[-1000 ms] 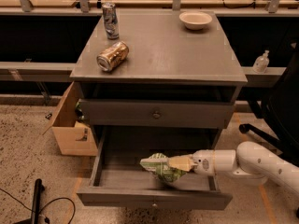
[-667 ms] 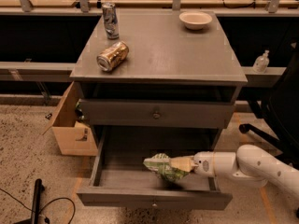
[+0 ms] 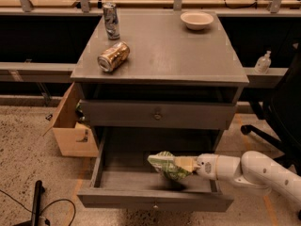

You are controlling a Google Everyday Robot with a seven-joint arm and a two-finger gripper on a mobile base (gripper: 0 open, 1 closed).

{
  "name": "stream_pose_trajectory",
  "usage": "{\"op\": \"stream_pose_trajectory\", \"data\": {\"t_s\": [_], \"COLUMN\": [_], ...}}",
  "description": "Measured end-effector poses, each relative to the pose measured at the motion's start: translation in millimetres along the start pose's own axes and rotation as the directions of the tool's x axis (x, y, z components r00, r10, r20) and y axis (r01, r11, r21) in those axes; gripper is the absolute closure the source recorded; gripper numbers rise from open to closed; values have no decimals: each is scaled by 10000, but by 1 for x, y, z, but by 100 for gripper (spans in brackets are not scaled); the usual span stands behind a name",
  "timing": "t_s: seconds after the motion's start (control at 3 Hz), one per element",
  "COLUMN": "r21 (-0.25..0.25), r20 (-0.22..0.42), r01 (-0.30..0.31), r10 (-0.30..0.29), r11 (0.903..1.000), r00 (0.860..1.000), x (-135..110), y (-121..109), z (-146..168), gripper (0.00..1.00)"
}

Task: Place green jalapeno chip bag into middle drawer

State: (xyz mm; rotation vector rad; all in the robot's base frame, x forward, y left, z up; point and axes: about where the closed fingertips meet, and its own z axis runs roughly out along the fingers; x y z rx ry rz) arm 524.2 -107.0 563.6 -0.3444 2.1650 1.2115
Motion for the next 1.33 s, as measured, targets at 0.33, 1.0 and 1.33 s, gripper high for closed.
{"op": "stream_pose_trajectory", "data": {"t_s": [0.33,1.0,1.33], "r21": [337,-392,-803], "r20": [689,1767,2137], "r01": [-165,-1444,-1448], "r10": [142,1490,1589], "r11": [9993,9888,9862], "r00": [9975,9729,9639], "x": [-14,-25,-25], "y": [6,29,57], "z": [-10,-53,-101], "gripper": [12,0,0]}}
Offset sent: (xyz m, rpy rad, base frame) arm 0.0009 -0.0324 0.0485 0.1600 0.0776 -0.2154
